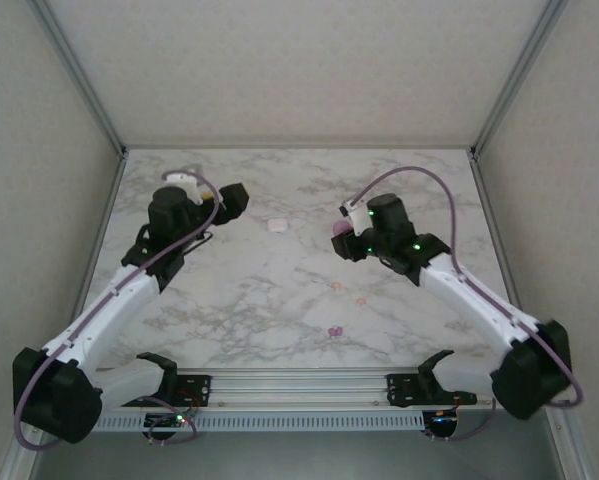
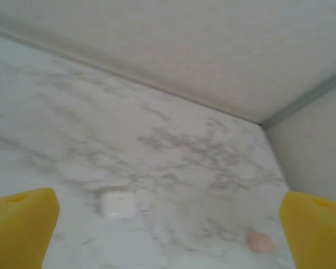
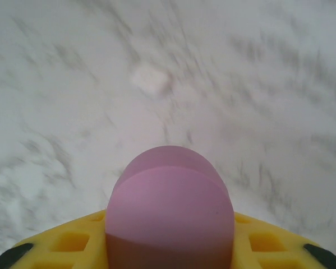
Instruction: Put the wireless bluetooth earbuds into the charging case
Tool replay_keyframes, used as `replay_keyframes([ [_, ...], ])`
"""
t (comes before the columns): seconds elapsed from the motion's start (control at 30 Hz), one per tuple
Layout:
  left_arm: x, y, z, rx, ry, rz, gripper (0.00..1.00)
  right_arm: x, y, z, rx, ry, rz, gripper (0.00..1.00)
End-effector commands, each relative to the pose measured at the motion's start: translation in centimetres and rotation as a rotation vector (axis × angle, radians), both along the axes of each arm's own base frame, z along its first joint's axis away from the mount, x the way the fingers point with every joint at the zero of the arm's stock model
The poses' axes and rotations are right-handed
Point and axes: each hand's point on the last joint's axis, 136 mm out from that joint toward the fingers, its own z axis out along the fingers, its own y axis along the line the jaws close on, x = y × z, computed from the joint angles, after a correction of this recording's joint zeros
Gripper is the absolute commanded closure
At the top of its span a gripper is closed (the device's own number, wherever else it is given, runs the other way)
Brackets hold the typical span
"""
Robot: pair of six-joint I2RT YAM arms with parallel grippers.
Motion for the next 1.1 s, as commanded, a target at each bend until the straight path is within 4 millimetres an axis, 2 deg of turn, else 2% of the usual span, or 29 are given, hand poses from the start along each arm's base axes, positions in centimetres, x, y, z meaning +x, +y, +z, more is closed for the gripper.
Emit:
replay_keyframes([
  [0.0,-1.3,-3.6,3.3,-0.076,0.056,-0.217,0.02,-0.7,1.7,4.2,0.065,-0.175,0.138,0.69],
  [0.1,-2.4,-6.3,3.8,-0.094,0.09,-0.35,0.05,-1.0,2.1,6.6,0.058,-0.208,0.19,0.69],
  [0.23,-4.7,-10.1,2.8,-0.054,0.11,-0.497,0.1,-1.4,3.7,8.0,0.091,-0.282,0.281,0.7],
  [0.4,-7.4,-13.7,3.6,-0.031,0.197,-0.59,0.14,-1.9,5.3,9.0,0.112,-0.319,0.352,0.7],
  [0.5,-7.8,-15.0,3.4,-0.038,0.189,-0.612,0.13,-1.9,5.5,8.6,0.094,-0.325,0.366,0.7],
  [0.63,-7.7,-16.8,2.4,-0.048,0.237,-0.641,0.2,-2.0,5.7,9.1,0.107,-0.336,0.369,0.69],
  [0.83,-8.2,-19.2,1.9,-0.044,0.259,-0.714,0.28,-2.1,5.7,8.9,0.101,-0.338,0.373,0.69],
  [1.07,-7.9,-19.4,1.0,-0.024,0.287,-0.705,0.56,-1.6,5.5,8.3,0.086,-0.344,0.347,0.68],
])
